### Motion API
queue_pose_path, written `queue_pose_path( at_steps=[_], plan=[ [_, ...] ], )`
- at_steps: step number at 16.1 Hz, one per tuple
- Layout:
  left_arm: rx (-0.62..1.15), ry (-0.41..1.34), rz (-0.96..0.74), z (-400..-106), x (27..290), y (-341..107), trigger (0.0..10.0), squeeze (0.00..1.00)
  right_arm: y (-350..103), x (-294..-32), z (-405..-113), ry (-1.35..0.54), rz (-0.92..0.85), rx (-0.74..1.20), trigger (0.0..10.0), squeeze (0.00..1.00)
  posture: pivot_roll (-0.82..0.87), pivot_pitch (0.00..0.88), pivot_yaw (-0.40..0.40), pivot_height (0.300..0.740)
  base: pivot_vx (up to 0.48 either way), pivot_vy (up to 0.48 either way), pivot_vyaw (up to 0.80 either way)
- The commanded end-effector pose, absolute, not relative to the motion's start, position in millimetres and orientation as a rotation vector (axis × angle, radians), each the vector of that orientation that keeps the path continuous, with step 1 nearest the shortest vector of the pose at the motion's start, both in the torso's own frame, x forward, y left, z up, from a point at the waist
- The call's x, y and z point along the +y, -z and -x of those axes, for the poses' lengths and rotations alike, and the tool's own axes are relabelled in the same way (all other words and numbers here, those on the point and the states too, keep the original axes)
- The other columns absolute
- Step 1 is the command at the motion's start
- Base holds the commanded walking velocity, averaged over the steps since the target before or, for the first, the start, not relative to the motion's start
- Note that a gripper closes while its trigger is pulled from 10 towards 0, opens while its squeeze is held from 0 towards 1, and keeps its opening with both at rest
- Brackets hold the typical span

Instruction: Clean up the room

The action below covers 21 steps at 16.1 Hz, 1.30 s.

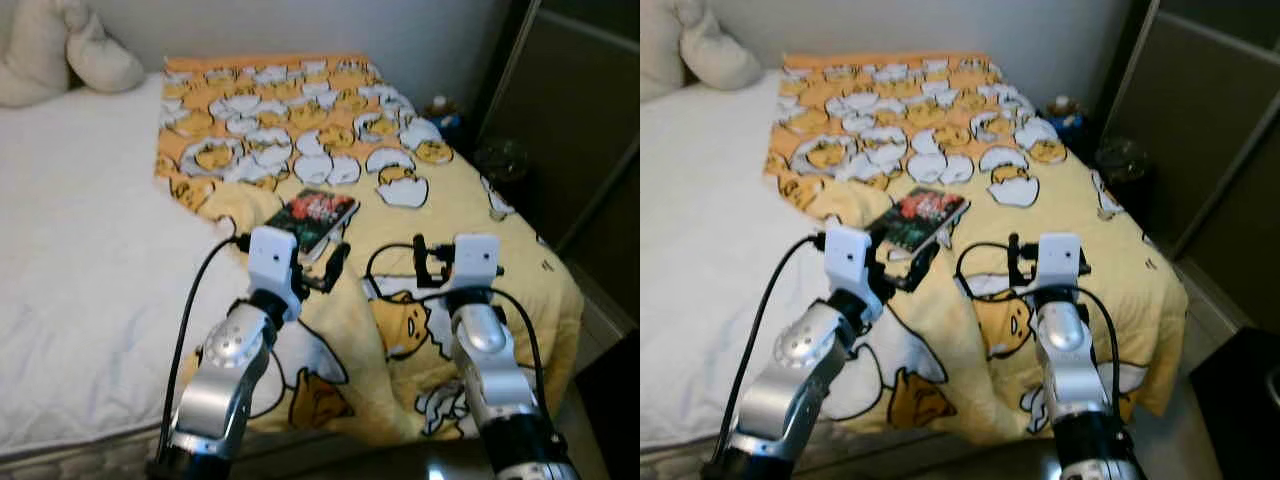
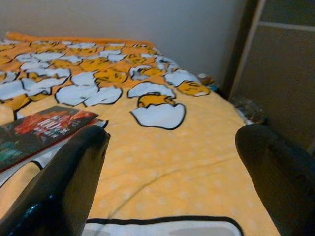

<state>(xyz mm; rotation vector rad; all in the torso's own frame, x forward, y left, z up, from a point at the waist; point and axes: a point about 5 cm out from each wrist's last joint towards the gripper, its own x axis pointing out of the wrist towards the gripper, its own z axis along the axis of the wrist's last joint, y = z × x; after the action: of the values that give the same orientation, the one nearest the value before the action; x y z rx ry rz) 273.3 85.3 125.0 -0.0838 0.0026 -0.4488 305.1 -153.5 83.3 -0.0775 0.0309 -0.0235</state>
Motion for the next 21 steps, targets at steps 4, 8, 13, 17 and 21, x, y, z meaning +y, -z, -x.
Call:
queue_pose_path(
  at_steps=[4, 8, 13, 17, 21],
  plan=[
    [-0.014, 0.414, 0.111, -275.8, 92.3, -130.4, 10.0, 0.0, -85.4, -143.7, -308.3, -0.006, 0.081, 0.033, 10.0, 0.0, 0.02, 0.001, -0.011, 0.719, 0.407, -0.164, 0.47],
    [0.016, 0.352, 0.073, -279.2, 98.1, -124.9, 10.0, 0.0, -84.9, -142.5, -309.2, -0.014, 0.085, 0.037, 10.0, 0.0, 0.02, 0.001, -0.016, 0.719, 0.22, 0.0, 0.69],
    [0.138, 0.046, 0.129, -265.9, 145.5, -93.9, 10.0, 0.0, -83.4, -154.0, -295.4, -0.027, 0.027, 0.001, 10.0, 0.0, 0.0, 0.0, -0.018, 0.719, 0.0, 0.0, 0.66],
    [0.082, 0.187, 0.039, -259.5, 128.0, -100.1, 10.0, 0.0, -71.2, -156.7, -285.0, -0.026, -0.003, 0.047, 10.0, 0.0, 0.01, 0.0, -0.024, 0.719, 0.0, 0.0, 0.32],
    [0.049, 0.263, 0.055, -266.0, 114.8, -107.7, 10.0, 0.0, -77.7, -152.6, -292.5, -0.033, 0.007, 0.018, 10.0, 0.0, 0.0, 0.0, -0.017, 0.719, 0.198, -0.404, 0.0]
  ],
)
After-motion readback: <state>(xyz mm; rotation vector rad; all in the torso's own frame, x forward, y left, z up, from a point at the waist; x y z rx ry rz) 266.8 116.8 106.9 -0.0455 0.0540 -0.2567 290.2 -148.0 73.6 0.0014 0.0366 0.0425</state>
